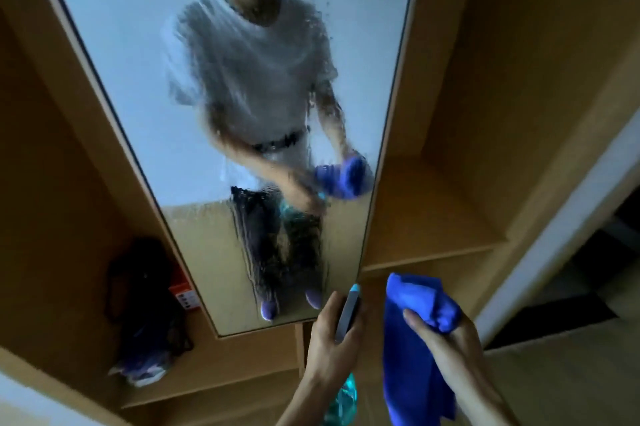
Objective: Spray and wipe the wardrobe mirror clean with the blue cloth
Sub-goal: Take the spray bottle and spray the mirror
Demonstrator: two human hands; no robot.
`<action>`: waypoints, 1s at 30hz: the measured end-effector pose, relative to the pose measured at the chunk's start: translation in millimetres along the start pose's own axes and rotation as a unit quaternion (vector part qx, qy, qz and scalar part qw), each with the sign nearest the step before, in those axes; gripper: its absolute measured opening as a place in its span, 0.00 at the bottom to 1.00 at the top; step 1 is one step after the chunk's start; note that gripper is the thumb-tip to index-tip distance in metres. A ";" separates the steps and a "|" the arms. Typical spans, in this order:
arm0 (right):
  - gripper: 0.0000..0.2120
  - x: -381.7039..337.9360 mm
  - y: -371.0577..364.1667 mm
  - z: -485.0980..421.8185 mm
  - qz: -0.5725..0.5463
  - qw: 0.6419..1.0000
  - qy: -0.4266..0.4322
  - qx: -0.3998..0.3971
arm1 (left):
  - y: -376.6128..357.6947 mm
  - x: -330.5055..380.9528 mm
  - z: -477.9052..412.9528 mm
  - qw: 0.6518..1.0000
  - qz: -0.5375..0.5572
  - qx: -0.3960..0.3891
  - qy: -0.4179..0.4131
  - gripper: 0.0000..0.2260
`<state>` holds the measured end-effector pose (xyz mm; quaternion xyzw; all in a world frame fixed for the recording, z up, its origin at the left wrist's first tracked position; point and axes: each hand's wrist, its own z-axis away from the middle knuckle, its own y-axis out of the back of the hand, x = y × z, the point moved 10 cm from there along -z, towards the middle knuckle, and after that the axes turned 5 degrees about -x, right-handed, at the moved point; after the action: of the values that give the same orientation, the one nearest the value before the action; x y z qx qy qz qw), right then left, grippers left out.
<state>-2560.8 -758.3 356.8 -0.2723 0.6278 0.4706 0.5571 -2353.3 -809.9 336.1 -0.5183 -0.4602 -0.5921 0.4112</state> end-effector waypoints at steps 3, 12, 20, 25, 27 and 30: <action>0.07 3.7 22.6 -12.6 0.003 1.000 -0.017 0.020 | -25.0 11.8 -19.0 1.000 0.009 -0.018 -0.013 0.06; 0.06 -31.7 34.9 -68.3 -0.037 0.999 0.016 -0.036 | -50.2 59.2 -48.7 0.997 0.027 0.030 -0.061 0.04; 0.07 -130.6 -15.1 -80.4 -0.057 0.978 0.154 -0.131 | 10.3 129.2 -34.9 0.978 0.048 0.154 -0.134 0.03; 0.10 -185.0 -47.3 -60.8 -0.073 0.958 0.219 -0.172 | 60.2 161.9 -6.3 0.954 0.043 0.233 -0.182 0.02; 0.11 -207.4 -58.4 -48.5 -0.082 0.947 0.247 -0.188 | 78.8 172.2 3.1 0.948 0.046 0.250 -0.191 0.03; 0.11 -234.3 -75.7 -32.8 -0.077 0.937 0.276 -0.200 | 108.6 186.1 16.2 0.939 0.056 0.270 -0.206 0.03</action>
<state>-2455.7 -861.3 556.8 -0.5447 0.6266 0.4487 0.3306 -2268.1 -821.9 534.3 -0.5231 -0.6479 -0.3015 0.4643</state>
